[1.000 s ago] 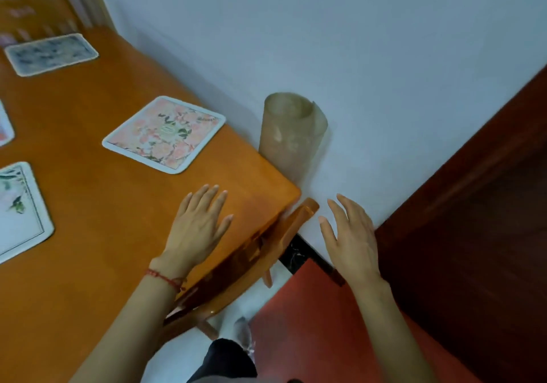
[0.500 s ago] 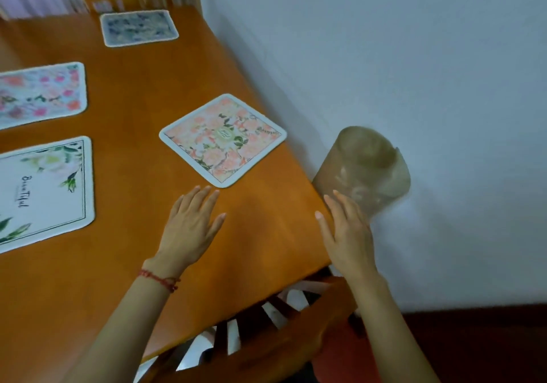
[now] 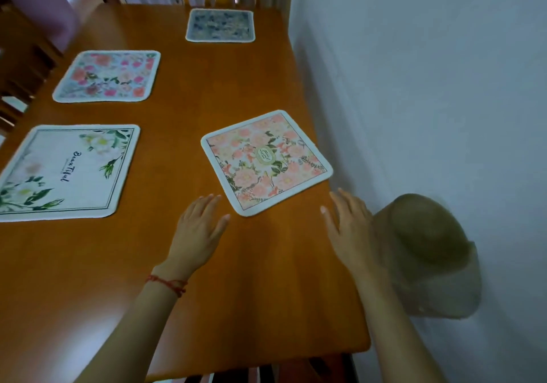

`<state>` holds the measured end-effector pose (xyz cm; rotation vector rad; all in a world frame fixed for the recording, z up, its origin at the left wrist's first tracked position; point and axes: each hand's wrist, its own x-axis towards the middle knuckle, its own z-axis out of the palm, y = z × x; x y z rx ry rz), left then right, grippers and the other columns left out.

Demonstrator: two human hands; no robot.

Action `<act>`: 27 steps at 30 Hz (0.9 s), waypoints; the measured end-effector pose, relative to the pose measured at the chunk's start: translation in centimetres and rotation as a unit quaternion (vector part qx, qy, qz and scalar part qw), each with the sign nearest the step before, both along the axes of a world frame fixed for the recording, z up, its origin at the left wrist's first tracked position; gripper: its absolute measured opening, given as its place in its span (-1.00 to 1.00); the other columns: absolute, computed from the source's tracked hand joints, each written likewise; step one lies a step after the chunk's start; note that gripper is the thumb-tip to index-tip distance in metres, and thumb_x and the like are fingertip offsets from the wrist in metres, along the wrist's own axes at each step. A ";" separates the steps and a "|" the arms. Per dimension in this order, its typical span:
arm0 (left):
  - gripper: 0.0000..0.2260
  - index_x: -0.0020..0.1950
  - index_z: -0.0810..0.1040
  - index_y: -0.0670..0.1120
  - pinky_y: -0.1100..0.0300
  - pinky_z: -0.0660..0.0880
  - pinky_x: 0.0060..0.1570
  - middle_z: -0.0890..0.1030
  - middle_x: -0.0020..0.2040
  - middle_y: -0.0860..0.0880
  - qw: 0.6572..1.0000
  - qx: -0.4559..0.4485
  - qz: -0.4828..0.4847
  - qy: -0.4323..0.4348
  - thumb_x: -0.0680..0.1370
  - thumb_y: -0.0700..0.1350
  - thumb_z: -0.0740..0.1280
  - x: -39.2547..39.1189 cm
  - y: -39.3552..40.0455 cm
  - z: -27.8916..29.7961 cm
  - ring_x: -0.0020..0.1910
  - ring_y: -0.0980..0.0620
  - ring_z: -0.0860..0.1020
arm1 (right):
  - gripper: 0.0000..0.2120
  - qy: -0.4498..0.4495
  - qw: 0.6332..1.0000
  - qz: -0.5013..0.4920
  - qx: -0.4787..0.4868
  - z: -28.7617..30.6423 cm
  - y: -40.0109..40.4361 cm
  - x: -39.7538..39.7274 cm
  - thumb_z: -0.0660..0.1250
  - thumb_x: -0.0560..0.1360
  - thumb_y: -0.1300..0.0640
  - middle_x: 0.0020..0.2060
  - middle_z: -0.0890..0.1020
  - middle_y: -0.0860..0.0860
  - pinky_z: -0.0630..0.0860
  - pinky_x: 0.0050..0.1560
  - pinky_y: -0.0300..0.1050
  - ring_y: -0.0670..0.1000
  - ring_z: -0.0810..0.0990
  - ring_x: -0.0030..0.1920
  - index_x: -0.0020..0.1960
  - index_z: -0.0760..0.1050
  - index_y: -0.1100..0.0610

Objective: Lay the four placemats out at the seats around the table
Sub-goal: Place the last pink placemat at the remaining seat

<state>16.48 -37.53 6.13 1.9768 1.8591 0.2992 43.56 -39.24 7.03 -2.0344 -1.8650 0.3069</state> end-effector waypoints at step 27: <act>-0.64 0.36 0.39 -0.18 0.07 0.41 0.04 0.50 0.28 -0.15 0.881 -0.026 0.345 -0.323 0.56 -0.21 0.25 3.4 14.0 -7.3 0.16 -0.04 0.46 | -0.59 0.132 0.983 -0.040 -0.119 -9.2 27.1 0.7 0.19 0.57 0.08 0.27 0.45 0.15 0.46 0.12 -0.01 0.16 0.47 0.22 0.37 0.32 0.18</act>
